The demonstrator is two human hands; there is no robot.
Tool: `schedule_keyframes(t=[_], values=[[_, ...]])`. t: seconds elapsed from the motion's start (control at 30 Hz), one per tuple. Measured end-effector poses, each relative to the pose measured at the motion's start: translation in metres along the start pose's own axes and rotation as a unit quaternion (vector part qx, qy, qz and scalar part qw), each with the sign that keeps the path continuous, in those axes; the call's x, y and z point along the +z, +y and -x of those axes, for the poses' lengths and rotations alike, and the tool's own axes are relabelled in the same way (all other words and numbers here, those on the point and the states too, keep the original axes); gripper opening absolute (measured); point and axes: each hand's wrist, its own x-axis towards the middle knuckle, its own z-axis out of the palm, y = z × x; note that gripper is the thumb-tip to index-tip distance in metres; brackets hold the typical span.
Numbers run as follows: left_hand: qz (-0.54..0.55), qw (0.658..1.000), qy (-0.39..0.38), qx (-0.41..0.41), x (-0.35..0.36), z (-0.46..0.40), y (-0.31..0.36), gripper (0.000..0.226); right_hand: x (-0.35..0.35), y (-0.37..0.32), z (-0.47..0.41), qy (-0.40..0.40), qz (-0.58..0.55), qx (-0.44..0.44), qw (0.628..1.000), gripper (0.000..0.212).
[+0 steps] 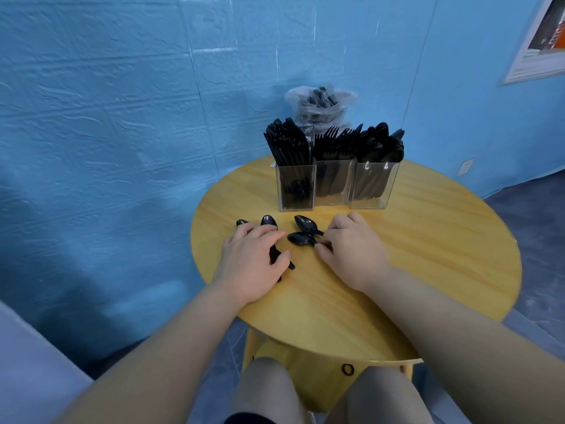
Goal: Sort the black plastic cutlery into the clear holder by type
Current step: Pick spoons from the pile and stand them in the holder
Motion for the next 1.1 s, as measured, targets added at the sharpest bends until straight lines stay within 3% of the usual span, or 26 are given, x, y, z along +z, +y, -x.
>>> schedule_keyframes(t=[0.43,0.5,0.63,0.77,0.83,1.0,1.1], values=[[-0.001,0.997,0.004,0.081,0.000,0.001,0.014,0.041,-0.004,0.010,0.024,0.003,-0.084,-0.043,0.996,0.022],[0.000,0.996,0.018,0.088,0.002,0.001,0.013,0.034,-0.006,0.012,0.022,0.005,-0.125,-0.018,0.992,0.024],[0.014,0.993,0.060,0.102,0.003,0.004,0.012,0.025,-0.011,0.013,0.001,0.035,-0.207,0.117,0.971,0.028],[0.053,0.991,0.092,0.081,0.002,0.005,0.011,0.023,-0.006,0.016,-0.013,-0.054,-0.111,0.156,0.980,0.031],[0.065,0.989,0.108,0.079,0.001,0.004,0.011,0.020,-0.005,0.019,-0.011,-0.076,-0.125,0.167,0.975,0.027],[0.141,0.980,0.139,0.027,-0.006,0.003,0.012,0.015,-0.012,0.026,0.002,-0.071,-0.157,0.171,0.970,0.018],[0.290,0.939,0.175,-0.055,-0.025,0.000,0.022,0.016,-0.017,0.035,0.011,-0.024,-0.195,0.190,0.962,0.016]])
